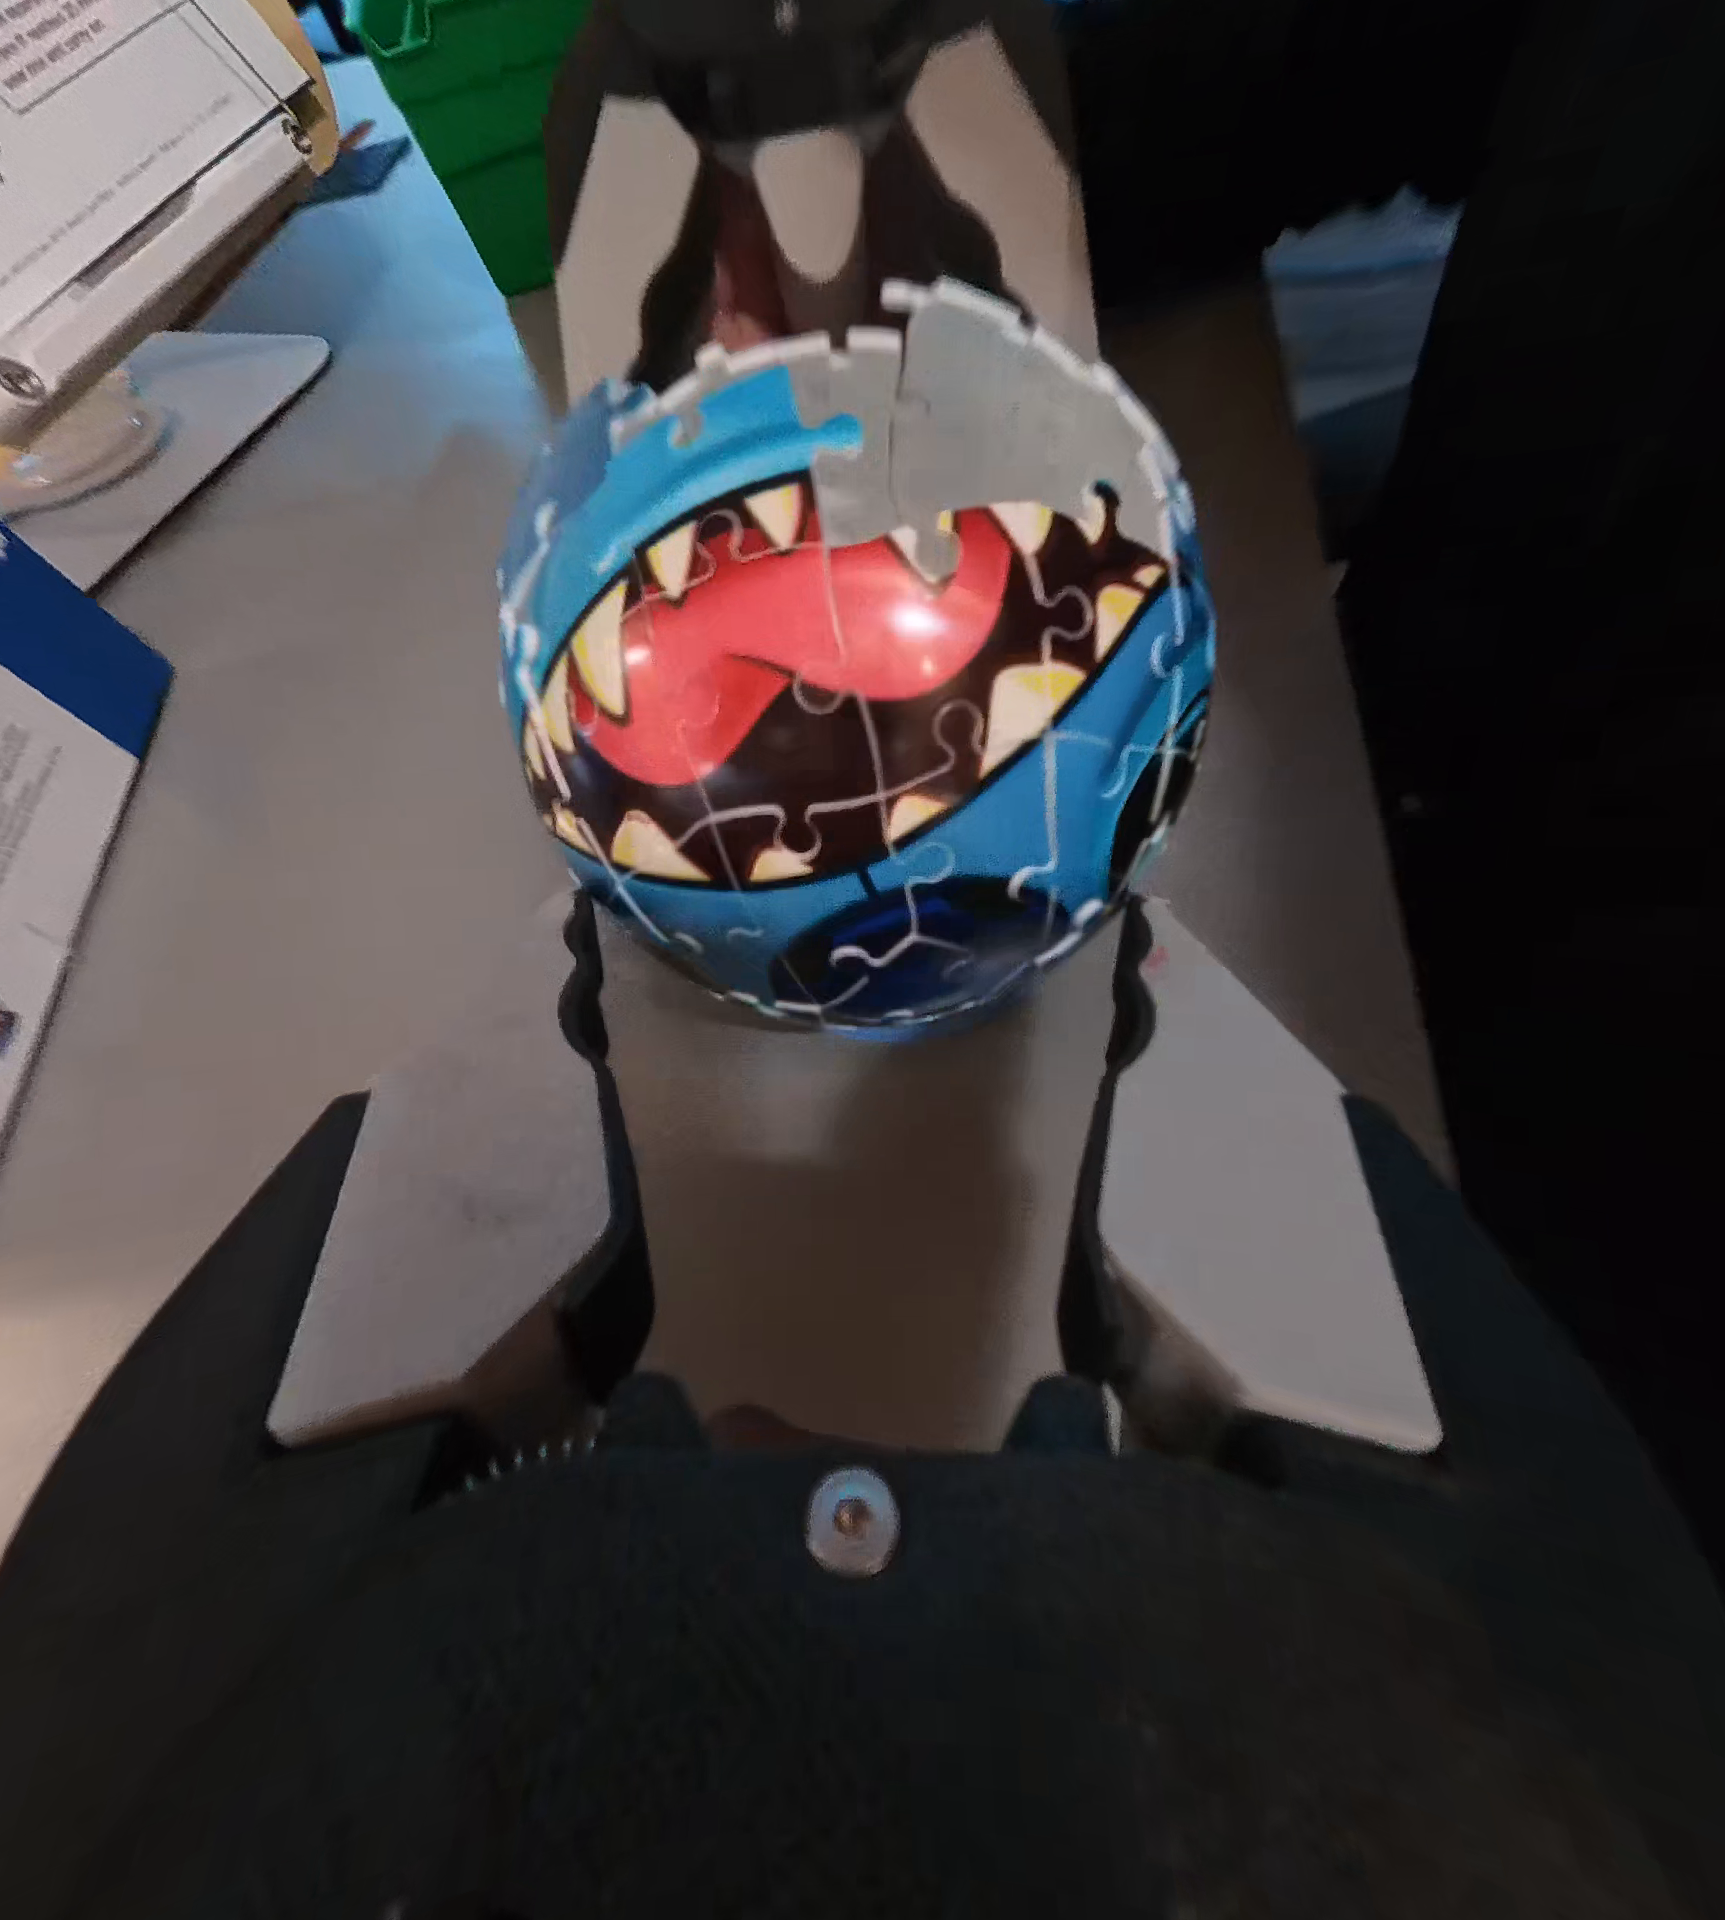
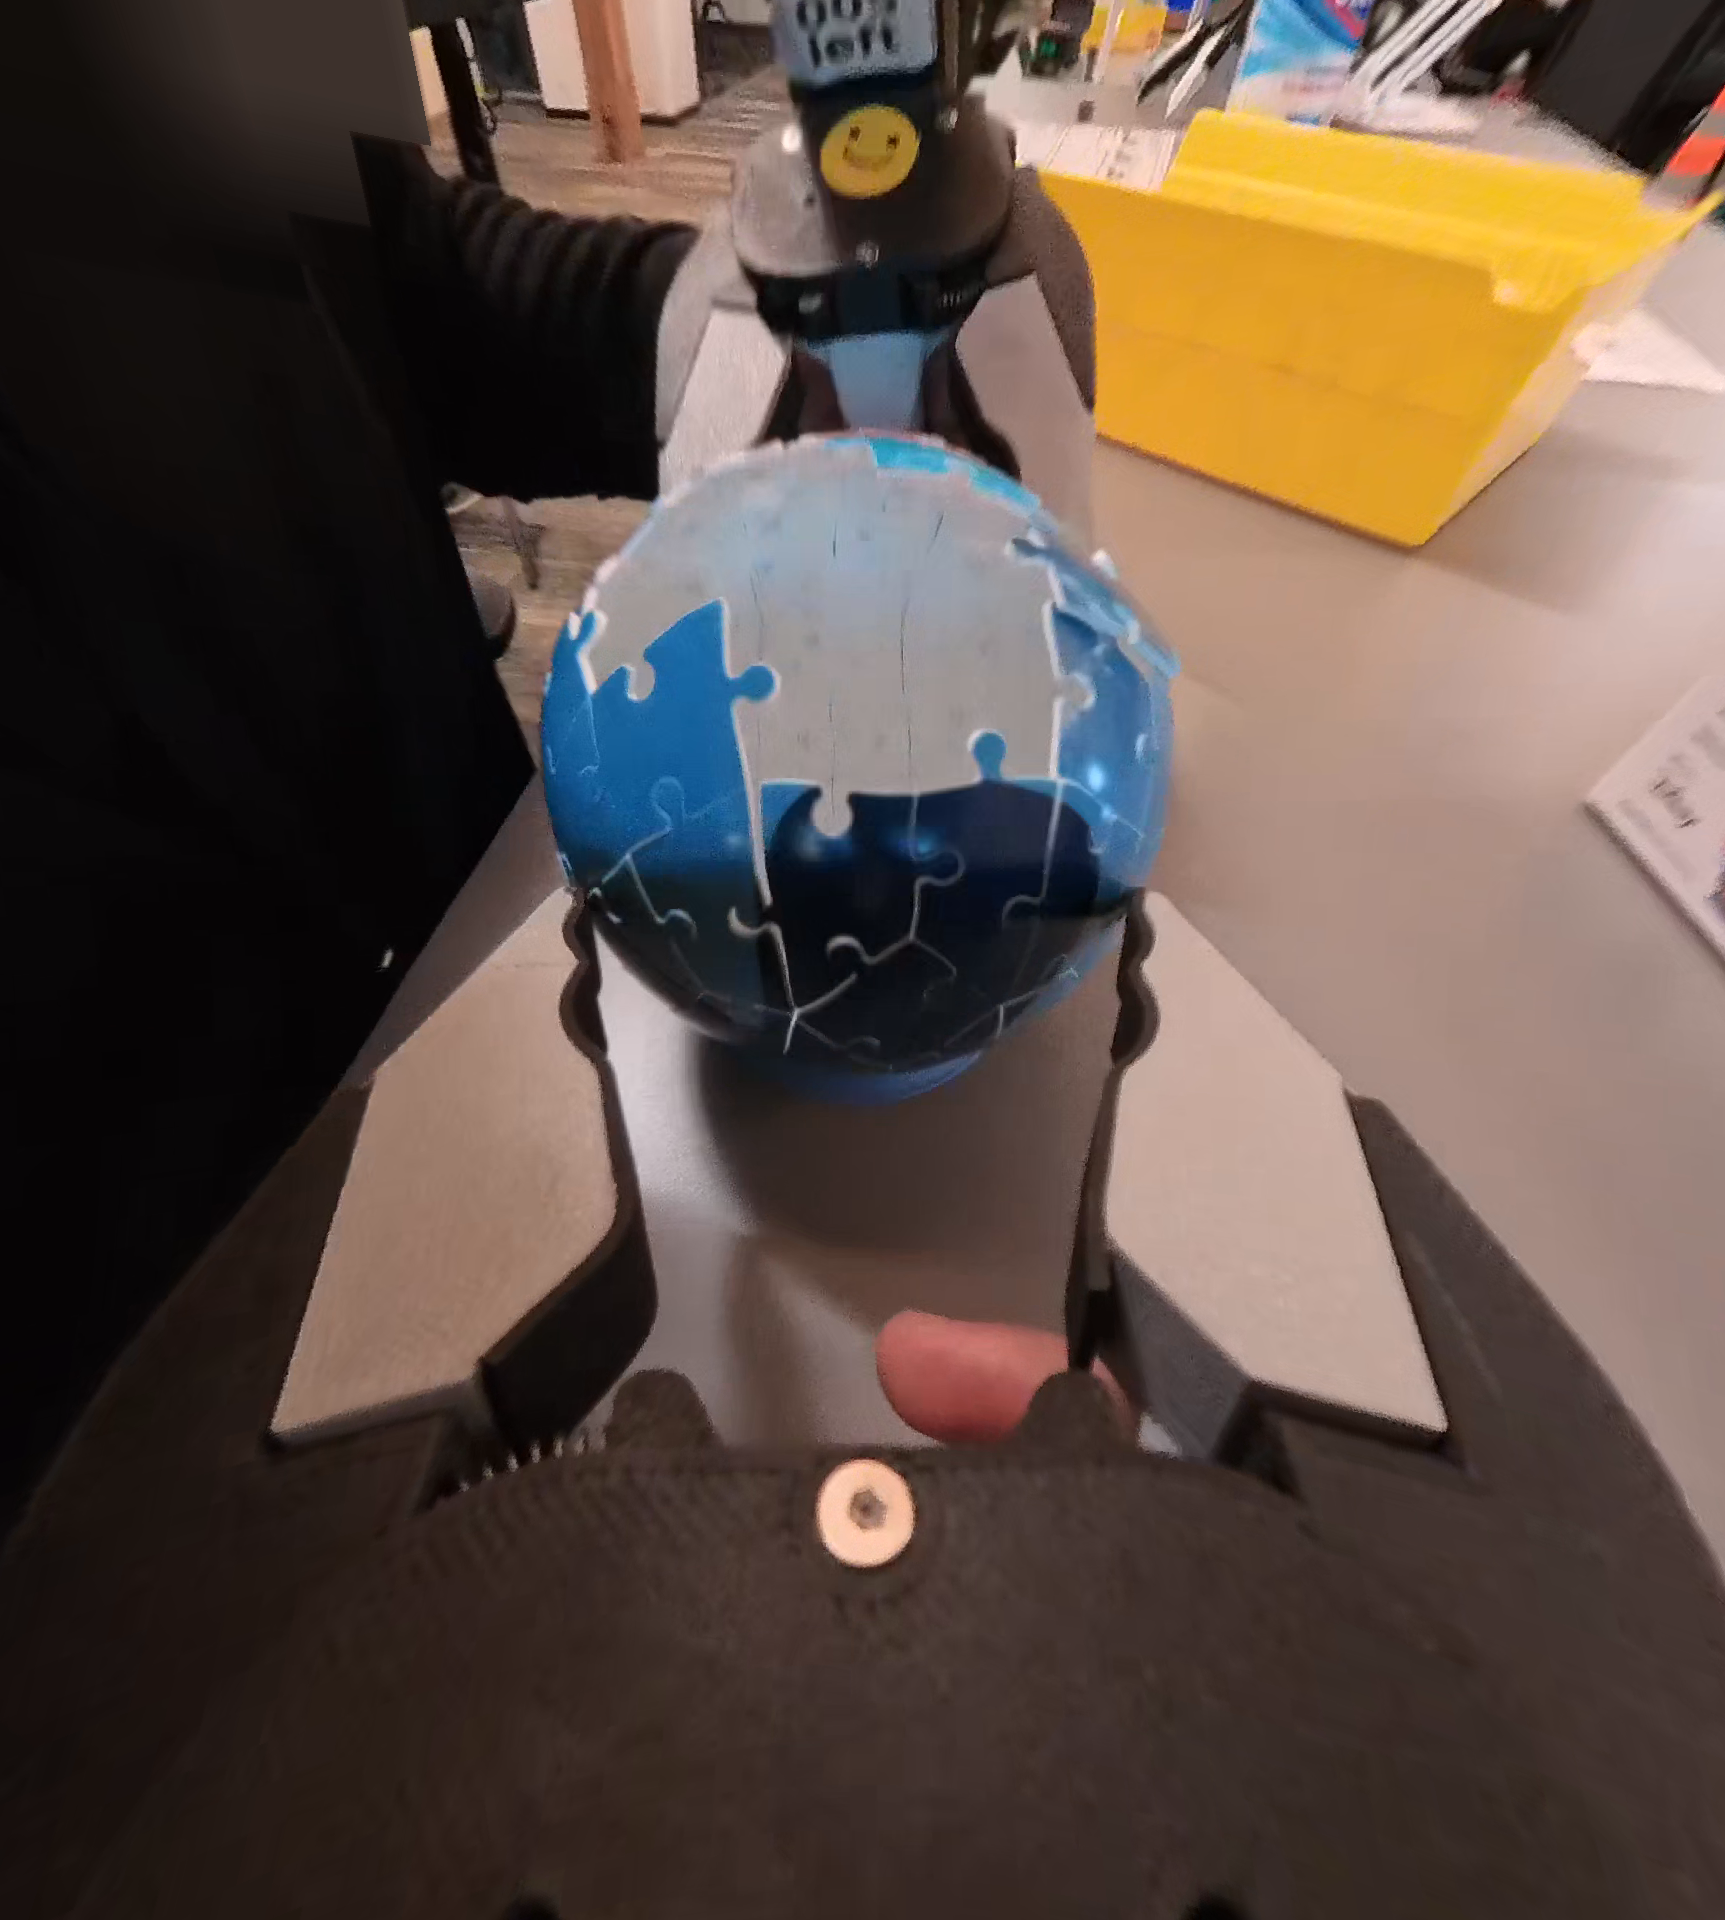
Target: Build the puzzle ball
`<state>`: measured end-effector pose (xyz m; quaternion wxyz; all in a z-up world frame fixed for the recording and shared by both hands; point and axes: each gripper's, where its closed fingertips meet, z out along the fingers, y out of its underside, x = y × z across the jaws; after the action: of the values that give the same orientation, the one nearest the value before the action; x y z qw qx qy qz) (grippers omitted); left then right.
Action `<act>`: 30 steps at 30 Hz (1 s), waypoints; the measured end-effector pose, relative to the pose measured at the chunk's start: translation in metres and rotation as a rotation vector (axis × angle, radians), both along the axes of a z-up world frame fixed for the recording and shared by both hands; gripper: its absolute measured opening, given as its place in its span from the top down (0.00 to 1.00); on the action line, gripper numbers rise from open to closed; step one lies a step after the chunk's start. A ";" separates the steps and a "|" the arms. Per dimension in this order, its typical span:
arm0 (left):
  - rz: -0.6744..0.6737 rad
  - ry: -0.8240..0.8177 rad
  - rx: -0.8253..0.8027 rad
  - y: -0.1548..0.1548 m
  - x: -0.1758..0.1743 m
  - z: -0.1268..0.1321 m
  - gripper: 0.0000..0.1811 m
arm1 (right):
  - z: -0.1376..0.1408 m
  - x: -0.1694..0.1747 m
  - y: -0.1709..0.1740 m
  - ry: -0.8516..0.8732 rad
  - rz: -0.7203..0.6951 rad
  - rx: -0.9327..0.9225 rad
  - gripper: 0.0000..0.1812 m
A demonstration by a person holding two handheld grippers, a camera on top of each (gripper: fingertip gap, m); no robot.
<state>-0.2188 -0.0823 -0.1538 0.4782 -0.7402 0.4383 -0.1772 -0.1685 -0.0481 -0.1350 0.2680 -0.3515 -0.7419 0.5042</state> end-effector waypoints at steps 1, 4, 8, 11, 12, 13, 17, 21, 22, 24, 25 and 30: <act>-0.003 0.033 0.033 0.001 0.000 -0.003 0.46 | 0.003 0.000 -0.001 0.024 -0.006 0.029 0.46; -0.009 0.065 0.091 0.003 -0.001 -0.003 0.46 | 0.005 0.000 -0.002 0.076 -0.017 0.112 0.46; -0.004 0.066 0.130 0.004 -0.001 -0.002 0.46 | 0.008 0.001 0.000 0.140 -0.033 0.204 0.45; 0.006 0.075 0.155 0.002 -0.001 -0.001 0.46 | 0.011 0.002 -0.001 0.179 -0.035 0.288 0.45; 0.007 0.075 0.157 0.001 -0.001 -0.001 0.46 | 0.010 0.003 -0.002 0.177 -0.031 0.301 0.47; 0.006 0.072 0.158 -0.001 -0.001 -0.001 0.47 | 0.009 0.004 -0.003 0.168 -0.029 0.307 0.47; -0.011 -0.022 0.118 -0.009 -0.005 0.006 0.50 | 0.006 0.006 0.004 0.131 -0.041 0.285 0.45; -0.020 -0.165 0.090 -0.010 -0.017 0.026 0.52 | 0.021 0.011 0.021 0.103 -0.047 0.185 0.47; -0.023 -0.196 0.090 -0.008 -0.020 0.032 0.53 | 0.028 0.010 0.027 0.103 -0.054 0.153 0.48; -0.055 -0.256 0.072 -0.007 -0.021 0.042 0.53 | 0.042 0.007 0.033 0.092 -0.046 0.070 0.53; -0.070 -0.274 0.060 -0.005 -0.021 0.045 0.53 | 0.049 0.004 0.034 0.086 -0.031 0.022 0.55; -0.172 -0.310 0.012 -0.007 -0.015 0.050 0.52 | 0.073 -0.018 0.029 0.044 0.063 -0.133 0.67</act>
<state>-0.2333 -0.0888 -0.1042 0.5274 -0.6610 0.4220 -0.3269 -0.1863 -0.0192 -0.0622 0.2441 -0.3337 -0.7115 0.5682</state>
